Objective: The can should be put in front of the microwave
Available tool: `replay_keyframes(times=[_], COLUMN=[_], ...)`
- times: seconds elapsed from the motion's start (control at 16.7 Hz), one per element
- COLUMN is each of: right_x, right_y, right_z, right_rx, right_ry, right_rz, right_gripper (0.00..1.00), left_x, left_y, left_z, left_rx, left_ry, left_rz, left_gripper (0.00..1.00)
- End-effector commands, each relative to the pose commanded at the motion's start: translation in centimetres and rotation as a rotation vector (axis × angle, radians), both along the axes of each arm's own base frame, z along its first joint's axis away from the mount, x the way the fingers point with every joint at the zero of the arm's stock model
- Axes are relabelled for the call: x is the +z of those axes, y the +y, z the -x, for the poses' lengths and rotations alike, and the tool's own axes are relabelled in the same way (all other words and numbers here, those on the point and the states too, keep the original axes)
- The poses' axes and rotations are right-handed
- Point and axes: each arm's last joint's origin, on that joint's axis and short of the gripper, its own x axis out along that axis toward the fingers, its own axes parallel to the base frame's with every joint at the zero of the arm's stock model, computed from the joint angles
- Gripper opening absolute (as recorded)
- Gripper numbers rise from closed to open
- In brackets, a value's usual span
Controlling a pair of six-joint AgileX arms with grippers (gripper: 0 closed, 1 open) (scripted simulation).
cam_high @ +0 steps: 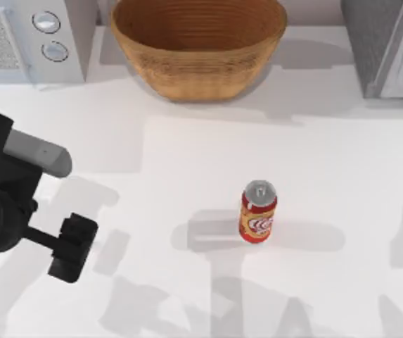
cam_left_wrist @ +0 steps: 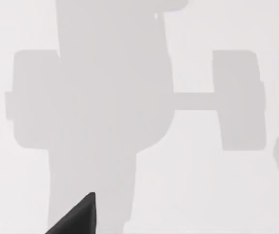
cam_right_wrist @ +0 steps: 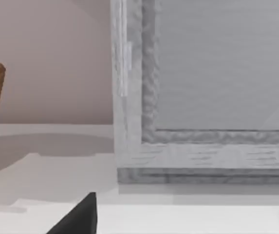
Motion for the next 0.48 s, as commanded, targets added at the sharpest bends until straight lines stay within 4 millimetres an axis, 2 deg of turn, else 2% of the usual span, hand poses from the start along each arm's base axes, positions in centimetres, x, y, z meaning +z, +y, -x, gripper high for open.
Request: replay_keyframes(times=[0.18,0.48], right_x=[0.0,0.0], right_y=[0.0,0.0], right_z=[0.0,0.0], right_rx=[0.0,0.0], right_ry=[0.0,0.0], right_rz=[0.0,0.0], right_gripper=[1.0,1.0], left_x=[0.7,0.3], left_y=[-4.1,-12.8], left_z=[-3.6,-9.1], left_rx=[-0.099,-0.233], left_ry=[0.218,0.444], left_rz=[-0.107,-0.258], left_gripper=[1.0,1.0])
